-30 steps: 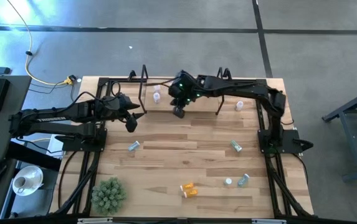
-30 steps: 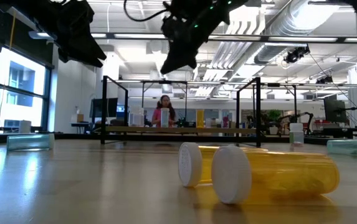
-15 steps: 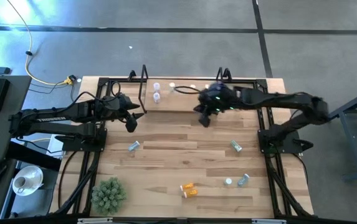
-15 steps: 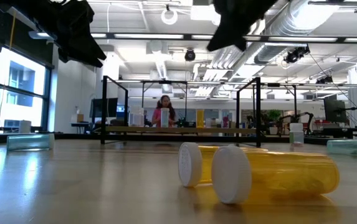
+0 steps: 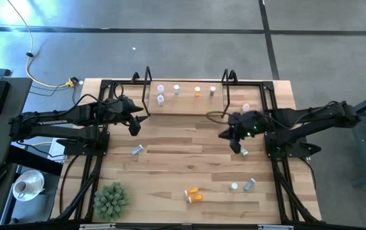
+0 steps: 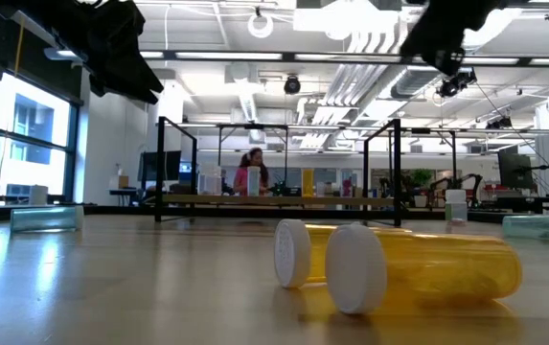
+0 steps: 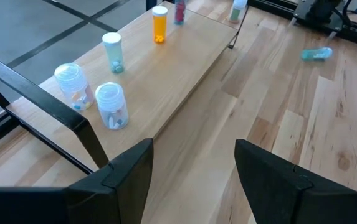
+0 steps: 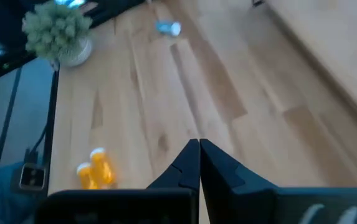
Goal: Pick and place medicine bottles onto shelf by color
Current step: Put the bottom green pill bottle on the shelf aligned with the other green pill bottle
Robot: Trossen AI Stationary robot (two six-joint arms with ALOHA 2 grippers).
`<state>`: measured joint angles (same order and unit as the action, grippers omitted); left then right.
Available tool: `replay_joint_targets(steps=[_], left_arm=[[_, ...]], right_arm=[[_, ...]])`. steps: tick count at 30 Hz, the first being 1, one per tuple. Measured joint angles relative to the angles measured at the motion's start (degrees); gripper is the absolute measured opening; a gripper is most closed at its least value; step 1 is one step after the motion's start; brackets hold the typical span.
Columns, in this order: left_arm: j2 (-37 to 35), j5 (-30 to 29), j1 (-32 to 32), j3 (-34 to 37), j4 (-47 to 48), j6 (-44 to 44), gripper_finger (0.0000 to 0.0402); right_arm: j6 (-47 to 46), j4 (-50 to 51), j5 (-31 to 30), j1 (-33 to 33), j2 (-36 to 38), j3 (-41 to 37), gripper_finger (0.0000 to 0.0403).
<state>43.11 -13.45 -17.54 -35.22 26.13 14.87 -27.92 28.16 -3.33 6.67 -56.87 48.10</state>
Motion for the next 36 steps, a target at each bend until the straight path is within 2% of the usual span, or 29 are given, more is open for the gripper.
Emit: replay_joint_targets(steps=[6,13,18,25,29,36], left_arm=[[0.0,0.0,0.0,0.0,0.0,0.07,0.0213],[0.0,0.0,0.0,0.0,0.0,0.0,0.0213],[0.0,0.0,0.0,0.0,0.0,-0.02,0.0213],[0.0,0.02,0.0,0.0,-0.02,2.67,0.0213],[0.0,0.02,0.0,0.0,-0.02,3.02,0.0213],[0.0,0.02,0.0,0.0,-0.02,3.98,0.0213]], right_arm=[[-3.82,-0.64,-2.41,8.93,1.06,-3.36,0.0001],[-4.67,-6.38,-2.66,18.87,1.03,-7.68,0.0001],[-4.68,-11.53,-2.61,23.56,1.02,-9.7,0.0001],[-5.31,-12.98,-2.61,27.94,0.92,-9.78,0.0004],[-5.72,-12.97,-3.9,30.1,0.92,-9.78,0.0036],[-3.22,-9.34,-8.26,34.81,0.82,-9.78,0.0138]])
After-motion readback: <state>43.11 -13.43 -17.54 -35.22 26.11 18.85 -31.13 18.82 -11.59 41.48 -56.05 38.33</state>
